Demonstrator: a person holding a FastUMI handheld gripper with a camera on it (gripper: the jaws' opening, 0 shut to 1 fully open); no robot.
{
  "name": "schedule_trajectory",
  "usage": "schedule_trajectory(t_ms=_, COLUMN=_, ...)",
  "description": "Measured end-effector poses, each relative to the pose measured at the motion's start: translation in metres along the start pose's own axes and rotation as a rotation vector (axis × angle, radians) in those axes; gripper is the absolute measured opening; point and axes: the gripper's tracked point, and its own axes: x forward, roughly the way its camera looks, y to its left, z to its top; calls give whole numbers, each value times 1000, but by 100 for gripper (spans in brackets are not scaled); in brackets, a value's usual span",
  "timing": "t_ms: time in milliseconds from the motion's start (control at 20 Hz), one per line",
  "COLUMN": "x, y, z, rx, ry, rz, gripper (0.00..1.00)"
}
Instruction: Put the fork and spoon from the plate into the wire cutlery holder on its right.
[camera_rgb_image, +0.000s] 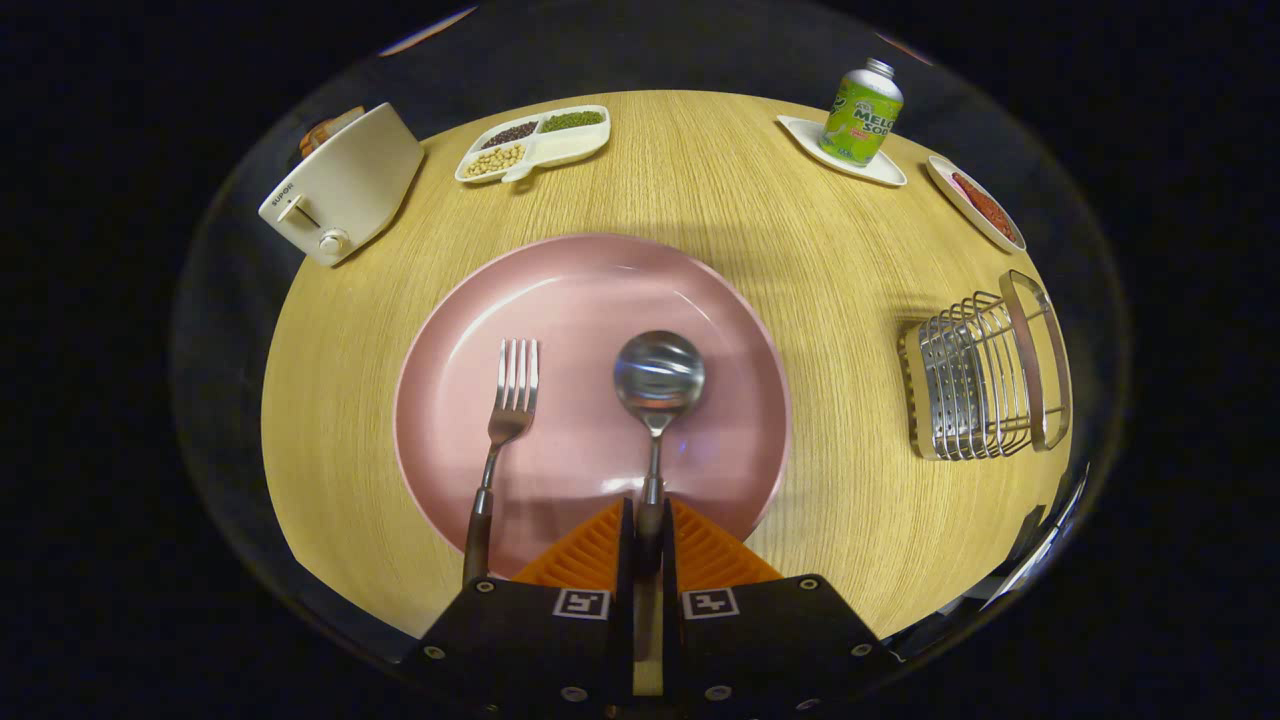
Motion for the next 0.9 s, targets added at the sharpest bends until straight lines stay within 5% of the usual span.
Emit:
schedule_trajectory(t_ms=500, x=-54, y=-21, z=32, rx=6, ry=-167, rz=80, gripper=6)
schedule_trajectory(t_ms=900, x=-121, y=-86, z=58, rx=61, ry=-336, rz=98, gripper=6)
